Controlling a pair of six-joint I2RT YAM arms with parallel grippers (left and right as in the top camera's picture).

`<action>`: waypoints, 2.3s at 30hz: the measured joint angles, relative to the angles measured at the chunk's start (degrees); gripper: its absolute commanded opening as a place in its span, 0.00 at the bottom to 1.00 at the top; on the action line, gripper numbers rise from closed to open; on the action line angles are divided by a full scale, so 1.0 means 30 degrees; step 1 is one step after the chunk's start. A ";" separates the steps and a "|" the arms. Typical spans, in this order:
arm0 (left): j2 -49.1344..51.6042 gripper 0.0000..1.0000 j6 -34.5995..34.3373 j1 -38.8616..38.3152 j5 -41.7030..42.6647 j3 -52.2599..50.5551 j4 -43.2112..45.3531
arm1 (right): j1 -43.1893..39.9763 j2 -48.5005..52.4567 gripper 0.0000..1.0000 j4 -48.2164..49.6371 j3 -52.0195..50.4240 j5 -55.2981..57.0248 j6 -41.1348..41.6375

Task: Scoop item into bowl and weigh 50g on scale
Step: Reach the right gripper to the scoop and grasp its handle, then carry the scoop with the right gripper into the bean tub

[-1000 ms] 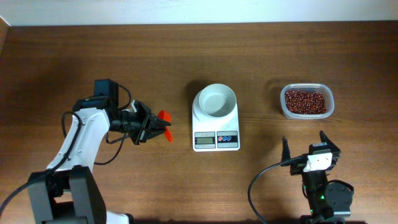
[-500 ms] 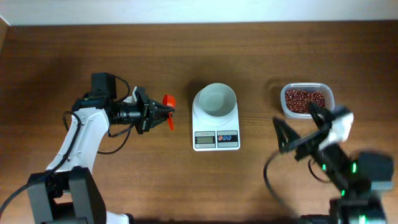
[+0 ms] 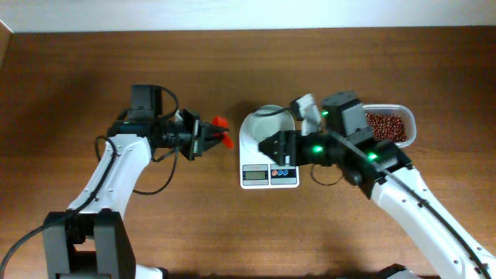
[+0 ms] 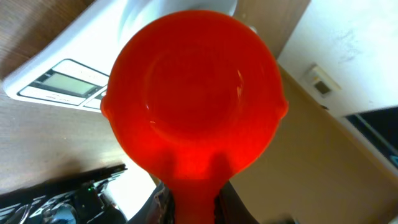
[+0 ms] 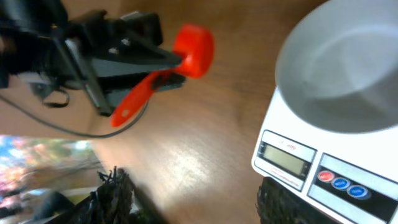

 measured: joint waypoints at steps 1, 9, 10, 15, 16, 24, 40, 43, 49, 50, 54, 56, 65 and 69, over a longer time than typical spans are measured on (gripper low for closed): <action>0.0000 0.00 -0.0517 -0.0583 -0.0510 0.0000 0.0036 | 0.1093 0.0000 0.66 -0.0058 0.0532 0.1661 0.0124; 0.0000 0.00 -0.1931 -0.1836 -0.2652 0.0000 0.0627 | 0.5107 0.2390 0.66 0.2302 0.0984 0.9005 0.3220; 0.0000 0.00 -0.1974 -0.1836 -0.2652 0.0000 0.0648 | 0.5107 0.2841 0.63 0.2922 0.0991 0.9034 0.3373; -0.0007 0.00 -0.1989 -0.1836 -0.2623 0.0000 0.0765 | 0.5107 0.4058 0.46 0.4065 0.0984 0.9165 0.3759; 0.0000 0.00 -0.1989 -0.1836 -0.2565 0.0000 0.0772 | 0.5107 0.4226 0.42 0.4226 0.0984 0.9158 0.3781; 0.0000 0.00 -0.1989 -0.1836 -0.2492 0.0000 0.0772 | 0.5523 0.4583 0.15 0.4838 0.0984 0.9158 0.3971; 0.0000 0.99 0.6433 -0.0168 -0.2521 -0.0022 0.3730 | 0.2608 0.4925 0.04 -0.5603 0.7752 0.6688 -0.0627; -0.0007 0.99 0.9916 0.1151 -0.2528 -0.0015 0.3410 | 0.0663 0.4932 0.04 -0.9420 1.0936 0.6339 -0.2681; -0.0007 0.99 1.2342 0.3031 -0.7286 0.0015 0.1260 | -0.5763 0.4903 0.04 -1.3799 1.1664 0.5559 -0.5537; -0.0007 0.99 1.2422 0.3031 -0.8211 0.0015 0.0772 | -0.6812 0.4903 0.04 -1.4003 1.1664 0.5544 -0.5909; -0.0007 0.99 1.4010 0.3031 -0.9806 0.0015 0.0758 | -0.7956 0.4903 0.04 -1.4134 1.1664 0.6105 -0.6739; -0.0007 0.99 1.4353 0.3031 -1.0091 0.0015 0.0423 | -0.7978 0.4918 0.04 -1.4433 1.1664 0.7140 -0.6841; -0.0007 0.99 1.4630 0.3031 -1.0724 0.0015 0.0248 | -0.7992 0.5646 0.04 -1.4841 1.1664 1.0018 -0.7111; -0.0007 0.99 1.4630 0.3031 -1.0739 0.0015 0.0240 | -0.8225 0.6025 0.04 -1.6109 1.1672 1.1271 -0.7868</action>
